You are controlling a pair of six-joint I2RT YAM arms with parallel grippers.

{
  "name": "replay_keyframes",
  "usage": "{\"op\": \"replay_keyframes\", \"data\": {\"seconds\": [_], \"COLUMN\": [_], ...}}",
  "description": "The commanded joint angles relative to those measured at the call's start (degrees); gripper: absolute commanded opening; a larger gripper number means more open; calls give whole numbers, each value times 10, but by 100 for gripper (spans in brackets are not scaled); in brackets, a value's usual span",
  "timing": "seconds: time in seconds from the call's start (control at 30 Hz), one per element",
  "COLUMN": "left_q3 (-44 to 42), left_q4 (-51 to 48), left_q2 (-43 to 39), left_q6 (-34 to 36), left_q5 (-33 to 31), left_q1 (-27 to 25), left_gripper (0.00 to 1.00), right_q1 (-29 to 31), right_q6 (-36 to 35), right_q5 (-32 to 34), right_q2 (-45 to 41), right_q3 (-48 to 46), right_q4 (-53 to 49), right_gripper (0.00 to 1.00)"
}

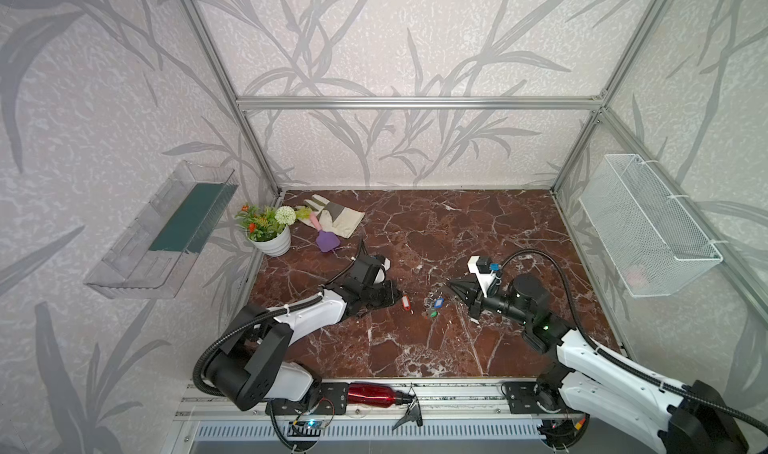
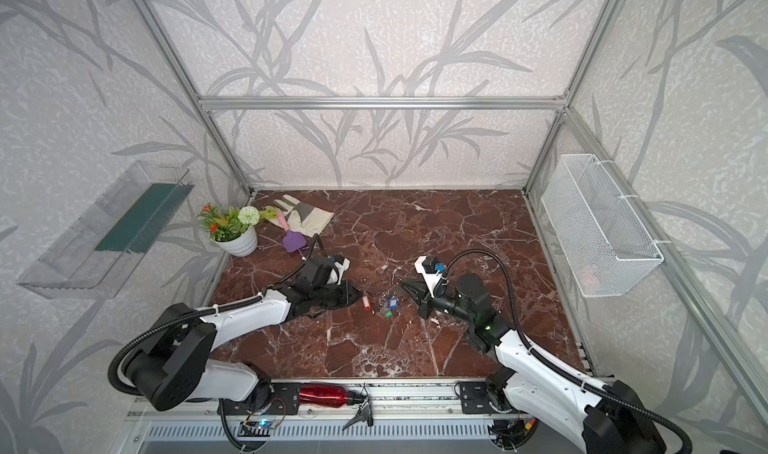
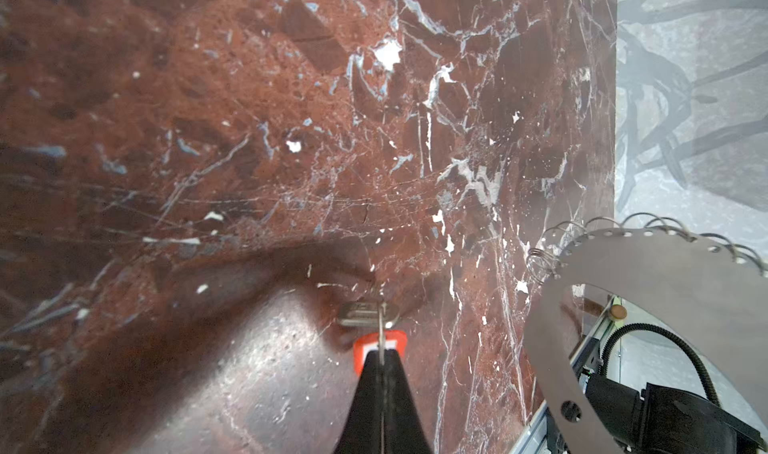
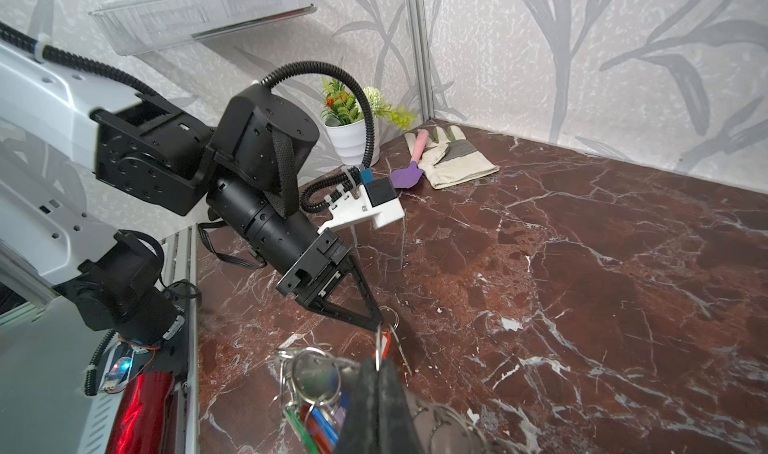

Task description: Put the keys on the keyring

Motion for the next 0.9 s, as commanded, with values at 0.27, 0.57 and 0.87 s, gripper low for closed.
{"op": "replay_keyframes", "data": {"seconds": [0.27, 0.57, 0.87], "left_q3": [-81, -80, -33], "left_q4": [-37, -78, -201], "left_q2": [-60, -89, -189], "left_q6": [-34, -25, -9], "left_q5": [-31, -69, -159], "left_q1": [-4, -3, 5], "left_gripper": [0, 21, 33], "right_q1": [8, 12, 16], "right_q6": [30, 22, -1], "right_q5": [18, 22, -6], "right_q2": [-82, -66, -30], "right_q3": [-22, -8, 20], "right_q4": [-41, -40, -42], "right_gripper": [0, 0, 0]}}
